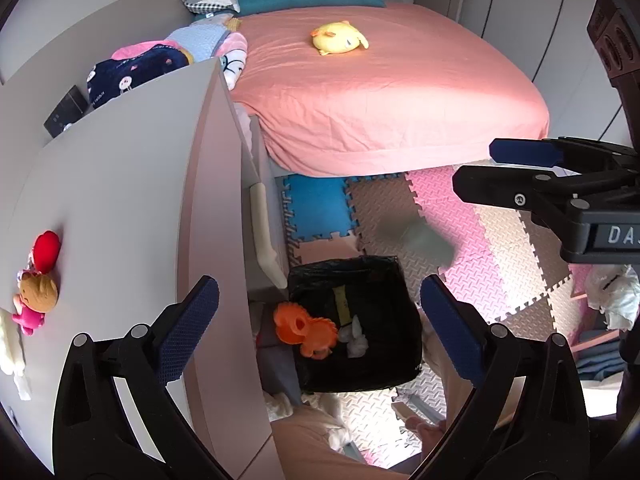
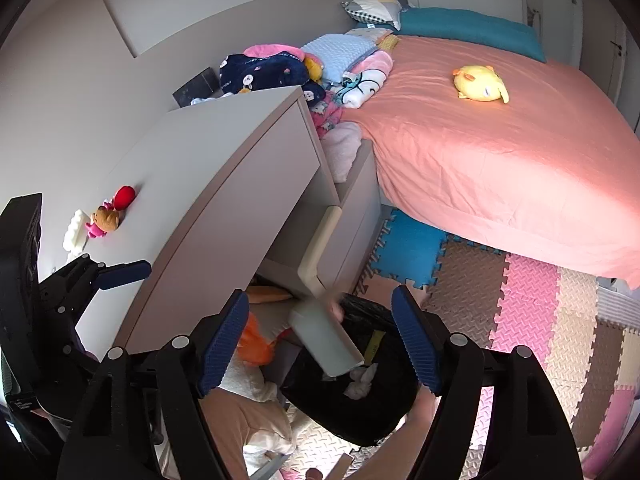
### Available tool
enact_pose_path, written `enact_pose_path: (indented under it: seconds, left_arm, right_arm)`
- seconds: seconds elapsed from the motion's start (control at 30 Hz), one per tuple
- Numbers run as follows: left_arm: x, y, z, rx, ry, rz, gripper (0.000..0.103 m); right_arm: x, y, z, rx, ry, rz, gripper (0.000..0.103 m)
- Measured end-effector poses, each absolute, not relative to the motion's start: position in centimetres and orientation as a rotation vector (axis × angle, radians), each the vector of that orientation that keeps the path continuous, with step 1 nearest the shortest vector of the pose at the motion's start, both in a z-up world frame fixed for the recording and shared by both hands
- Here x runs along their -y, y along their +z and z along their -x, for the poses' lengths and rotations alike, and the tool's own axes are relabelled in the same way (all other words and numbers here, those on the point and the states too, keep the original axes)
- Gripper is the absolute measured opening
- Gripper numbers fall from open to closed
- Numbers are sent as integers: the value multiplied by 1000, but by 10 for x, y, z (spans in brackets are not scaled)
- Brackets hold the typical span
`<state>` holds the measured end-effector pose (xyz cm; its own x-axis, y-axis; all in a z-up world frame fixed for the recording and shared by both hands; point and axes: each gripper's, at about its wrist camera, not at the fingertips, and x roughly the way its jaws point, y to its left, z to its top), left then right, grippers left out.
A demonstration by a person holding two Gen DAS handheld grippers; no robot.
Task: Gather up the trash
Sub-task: 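Move both open grippers back over the desk toward the remaining toys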
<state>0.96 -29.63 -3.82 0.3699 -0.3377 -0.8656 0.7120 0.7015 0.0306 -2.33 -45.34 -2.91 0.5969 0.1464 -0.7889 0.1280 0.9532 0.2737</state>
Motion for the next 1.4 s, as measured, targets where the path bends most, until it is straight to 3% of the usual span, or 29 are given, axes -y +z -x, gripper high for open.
enact_pose_path:
  seconds: [0.73, 1.4]
  left_arm:
    - [280, -38, -12, -975, -663, -435, 97]
    - [195, -31, -34, -970, -524, -363, 97]
  right_arm:
    - [439, -28, 21, -930, 41, -311, 74]
    - [361, -26, -17, -936, 158, -251, 74]
